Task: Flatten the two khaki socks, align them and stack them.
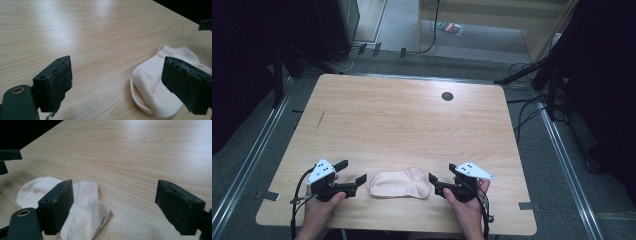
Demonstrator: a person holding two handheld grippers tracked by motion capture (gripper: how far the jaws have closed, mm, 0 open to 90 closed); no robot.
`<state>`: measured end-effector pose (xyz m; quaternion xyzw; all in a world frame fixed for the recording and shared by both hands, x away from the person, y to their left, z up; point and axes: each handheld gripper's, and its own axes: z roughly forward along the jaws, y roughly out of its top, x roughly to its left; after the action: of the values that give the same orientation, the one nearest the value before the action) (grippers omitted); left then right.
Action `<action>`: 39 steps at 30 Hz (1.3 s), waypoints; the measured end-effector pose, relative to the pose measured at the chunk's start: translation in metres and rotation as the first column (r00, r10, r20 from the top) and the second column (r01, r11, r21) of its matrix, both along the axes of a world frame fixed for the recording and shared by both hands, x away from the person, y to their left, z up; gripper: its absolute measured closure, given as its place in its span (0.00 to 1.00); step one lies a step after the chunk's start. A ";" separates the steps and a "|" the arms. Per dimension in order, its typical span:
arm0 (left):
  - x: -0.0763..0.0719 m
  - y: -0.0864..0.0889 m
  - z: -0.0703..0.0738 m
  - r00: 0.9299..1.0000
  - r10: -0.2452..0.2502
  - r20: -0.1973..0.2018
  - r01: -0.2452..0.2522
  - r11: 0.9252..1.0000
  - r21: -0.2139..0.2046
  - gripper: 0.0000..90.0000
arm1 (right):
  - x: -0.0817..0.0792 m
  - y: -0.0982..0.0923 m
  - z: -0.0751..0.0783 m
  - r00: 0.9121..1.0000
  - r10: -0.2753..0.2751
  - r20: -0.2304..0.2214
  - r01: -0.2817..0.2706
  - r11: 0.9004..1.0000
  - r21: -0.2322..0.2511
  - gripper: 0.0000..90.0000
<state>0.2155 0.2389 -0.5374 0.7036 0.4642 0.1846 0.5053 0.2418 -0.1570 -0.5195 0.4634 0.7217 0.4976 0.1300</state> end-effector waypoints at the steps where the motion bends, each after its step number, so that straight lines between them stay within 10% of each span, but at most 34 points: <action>1: 0.000 0.002 0.000 1.000 0.006 0.002 -0.006 1.000 -0.002 0.11 | 0.000 -0.003 0.001 1.000 -0.003 0.001 0.003 1.000 0.007 0.15; 39: -0.012 0.084 -0.008 0.977 0.211 -0.025 -0.207 0.970 0.125 0.11 | -0.016 -0.127 -0.010 0.972 -0.234 0.030 0.236 0.969 -0.069 0.16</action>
<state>0.2035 0.3233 -0.5459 0.6837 0.5331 0.2512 0.4305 0.2260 -0.2839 -0.5294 0.5351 0.6776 0.4575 0.2126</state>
